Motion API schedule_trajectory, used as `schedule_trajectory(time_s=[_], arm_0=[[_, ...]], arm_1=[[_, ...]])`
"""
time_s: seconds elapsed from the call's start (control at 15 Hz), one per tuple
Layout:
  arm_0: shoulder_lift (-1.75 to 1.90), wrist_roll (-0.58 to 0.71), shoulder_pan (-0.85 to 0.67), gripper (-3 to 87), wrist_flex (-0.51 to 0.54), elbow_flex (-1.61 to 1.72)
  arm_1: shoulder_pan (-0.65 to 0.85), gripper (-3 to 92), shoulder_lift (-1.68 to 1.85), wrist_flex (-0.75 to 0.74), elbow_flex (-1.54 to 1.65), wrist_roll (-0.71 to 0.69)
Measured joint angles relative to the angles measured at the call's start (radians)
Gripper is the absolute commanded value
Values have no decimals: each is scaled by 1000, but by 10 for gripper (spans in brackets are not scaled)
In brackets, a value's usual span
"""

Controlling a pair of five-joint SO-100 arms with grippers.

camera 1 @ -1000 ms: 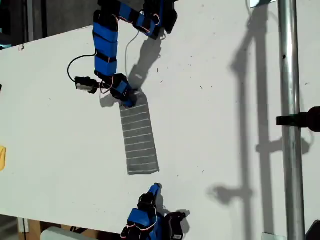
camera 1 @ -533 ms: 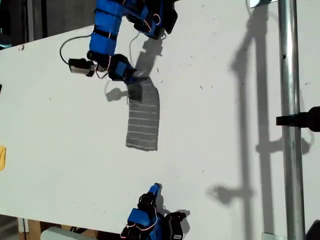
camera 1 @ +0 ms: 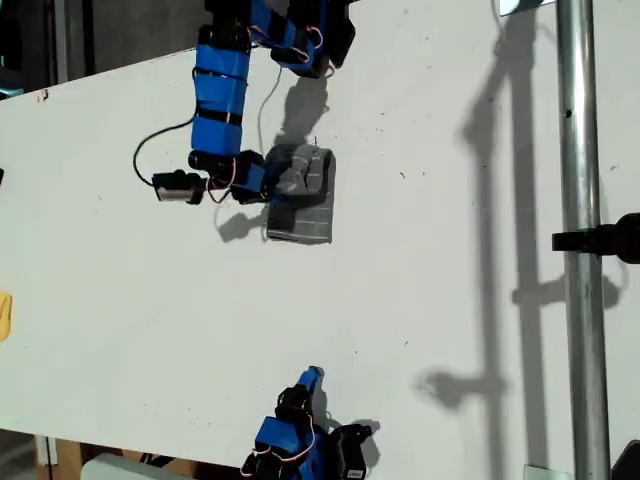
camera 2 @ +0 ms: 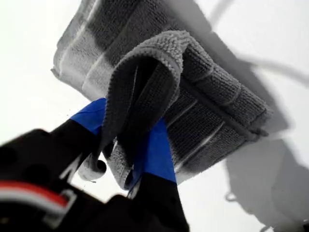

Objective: Grasp corners of a towel and fold twice.

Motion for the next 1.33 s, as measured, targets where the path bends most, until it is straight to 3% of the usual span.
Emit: schedule_trajectory(time_s=[0.07, 0.13, 0.2, 0.4, 0.53, 0.6, 0.67, 0.8, 0.87, 1.07, 1.2, 1.33], arm_0=[[0, 0, 0, -25, 0, 0], [0, 0, 0, -25, 0, 0], [0, 0, 0, -25, 0, 0], [0, 3, 0, -23, 0, 0], [0, 3, 0, -18, 0, 0], [0, 2, 0, 21, 0, 0], [0, -3, 0, 65, 0, 0], [0, -6, 0, 64, 0, 0], [0, 9, 0, 64, 0, 0], [2, 253, 32, 63, -8, 0], [2, 373, 152, 54, -6, 0], [2, 408, 202, 54, -6, 0]], arm_1=[[0, 123, -18, -9, -8, 0], [0, 507, -21, -18, -8, -14], [0, 539, -21, -38, -11, -46], [12, 525, 127, -322, -12, -285], [87, 516, 318, -385, -14, -351], [140, 459, 405, -385, -12, -371], [176, 384, 488, -383, -12, -391], [198, 9, 614, -351, -11, -408], [202, -3, 678, -321, 11, -400], [224, -3, 966, -104, 321, -230], [199, -3, 1192, -25, 643, -120], [150, -3, 1552, 20, 1037, 38]])
